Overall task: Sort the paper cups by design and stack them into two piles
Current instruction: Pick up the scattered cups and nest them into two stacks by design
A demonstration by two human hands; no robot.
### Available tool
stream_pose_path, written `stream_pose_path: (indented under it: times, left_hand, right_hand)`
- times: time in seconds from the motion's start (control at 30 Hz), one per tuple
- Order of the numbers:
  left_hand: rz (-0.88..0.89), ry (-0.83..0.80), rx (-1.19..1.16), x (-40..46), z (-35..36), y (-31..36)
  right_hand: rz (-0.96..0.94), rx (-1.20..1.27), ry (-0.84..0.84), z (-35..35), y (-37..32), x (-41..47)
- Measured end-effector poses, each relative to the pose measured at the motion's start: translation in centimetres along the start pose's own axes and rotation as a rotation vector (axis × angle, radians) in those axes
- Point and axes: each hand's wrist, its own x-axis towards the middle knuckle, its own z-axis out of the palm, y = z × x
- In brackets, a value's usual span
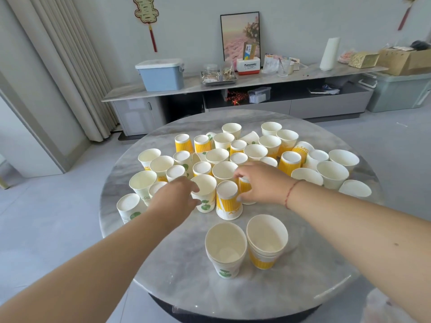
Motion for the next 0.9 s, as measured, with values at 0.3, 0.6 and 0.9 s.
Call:
stream_pose_path:
  times: [0.3,0.6,0.9]
  left_hand:
    - [0.058,-0.057,0.06,0.8,1.9,0.2]
    - [0.055,0.004,0.038,-1.0,0.7,0.5]
    - [-0.035,0.23,-0.305,-4.9,-5.9,2.7]
  right_hand:
    - [0.058,-0.325,0.03,3.1,-3.9,3.7]
    - [0.142,-0.134,-0.006,2.9,-4.1,1.8]
    - [0.232,1.437,0.352,-4.7,-1.4,-4.9]
